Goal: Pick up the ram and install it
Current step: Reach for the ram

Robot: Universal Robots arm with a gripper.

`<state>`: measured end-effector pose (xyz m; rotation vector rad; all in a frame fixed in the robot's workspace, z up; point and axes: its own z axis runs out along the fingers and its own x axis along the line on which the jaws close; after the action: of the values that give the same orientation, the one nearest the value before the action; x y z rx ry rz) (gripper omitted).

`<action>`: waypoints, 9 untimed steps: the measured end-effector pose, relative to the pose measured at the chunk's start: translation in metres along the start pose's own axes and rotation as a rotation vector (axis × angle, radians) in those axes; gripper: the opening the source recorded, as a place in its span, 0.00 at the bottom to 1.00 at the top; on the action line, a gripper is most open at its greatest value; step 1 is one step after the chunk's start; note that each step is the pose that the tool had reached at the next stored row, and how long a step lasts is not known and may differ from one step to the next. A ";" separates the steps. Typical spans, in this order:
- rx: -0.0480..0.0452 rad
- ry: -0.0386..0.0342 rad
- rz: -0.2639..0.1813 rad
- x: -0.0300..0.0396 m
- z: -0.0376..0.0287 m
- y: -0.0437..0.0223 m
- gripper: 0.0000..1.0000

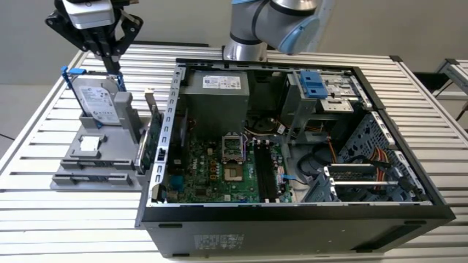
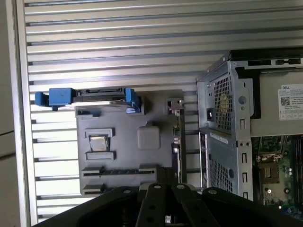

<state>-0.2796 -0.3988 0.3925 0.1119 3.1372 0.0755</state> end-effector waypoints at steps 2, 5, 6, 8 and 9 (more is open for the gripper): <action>0.0001 0.0005 0.000 0.0022 0.0000 -0.0001 0.00; 0.0001 0.0015 0.000 0.0063 0.0000 -0.0004 0.00; 0.0001 0.0023 0.000 0.0075 0.0000 -0.0005 0.00; 0.0003 0.0038 0.000 0.0099 0.0000 -0.0007 0.00; 0.0003 0.0045 0.000 0.0113 0.0000 -0.0008 0.00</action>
<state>-0.2909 -0.3988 0.3925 0.1122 3.1418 0.0753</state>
